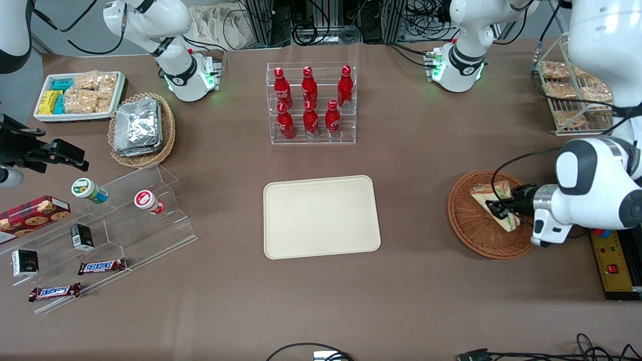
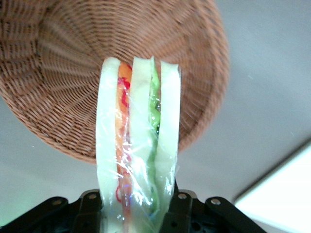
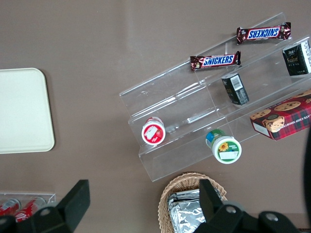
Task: Place sandwich from basket to tray
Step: 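Lift the sandwich out of the basket with the left gripper, then carry the held sandwich over the cream tray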
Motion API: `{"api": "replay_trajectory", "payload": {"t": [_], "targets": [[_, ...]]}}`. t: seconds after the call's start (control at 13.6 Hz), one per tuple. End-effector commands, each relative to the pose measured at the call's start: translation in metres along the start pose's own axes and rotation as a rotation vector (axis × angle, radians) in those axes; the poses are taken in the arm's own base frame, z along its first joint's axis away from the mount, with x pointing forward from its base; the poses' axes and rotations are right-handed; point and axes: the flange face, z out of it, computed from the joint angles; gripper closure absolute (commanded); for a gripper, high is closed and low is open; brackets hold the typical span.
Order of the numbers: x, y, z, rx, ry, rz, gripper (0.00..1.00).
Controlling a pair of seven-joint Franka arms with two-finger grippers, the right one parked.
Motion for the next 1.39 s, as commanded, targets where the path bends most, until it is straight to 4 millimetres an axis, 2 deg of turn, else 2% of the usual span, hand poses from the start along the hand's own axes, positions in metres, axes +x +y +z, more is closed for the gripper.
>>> {"api": "replay_trajectory", "payload": {"t": [0.0,0.15,0.22,0.29,0.44,0.51,0.73,0.81,0.95,1.1,1.32], "targets": [[-0.043,0.041,-0.008,0.024,0.018,0.141,0.60],[-0.071,0.089,-0.008,0.034,0.039,0.217,0.60],[-0.093,0.120,-0.001,0.052,0.046,0.273,0.59],[-0.108,0.142,0.009,0.065,0.047,0.302,0.59],[-0.124,0.174,0.021,0.074,0.050,0.298,0.59],[-0.129,0.187,0.034,0.089,0.043,0.314,0.58],[-0.163,0.242,0.093,0.130,0.028,0.407,0.56],[-0.165,0.255,0.107,0.127,0.025,0.420,0.56],[-0.152,0.267,0.129,0.113,0.017,0.398,0.56],[-0.158,0.285,0.151,0.095,0.041,0.426,0.56],[-0.148,0.291,0.177,0.082,0.055,0.437,0.55]]}}
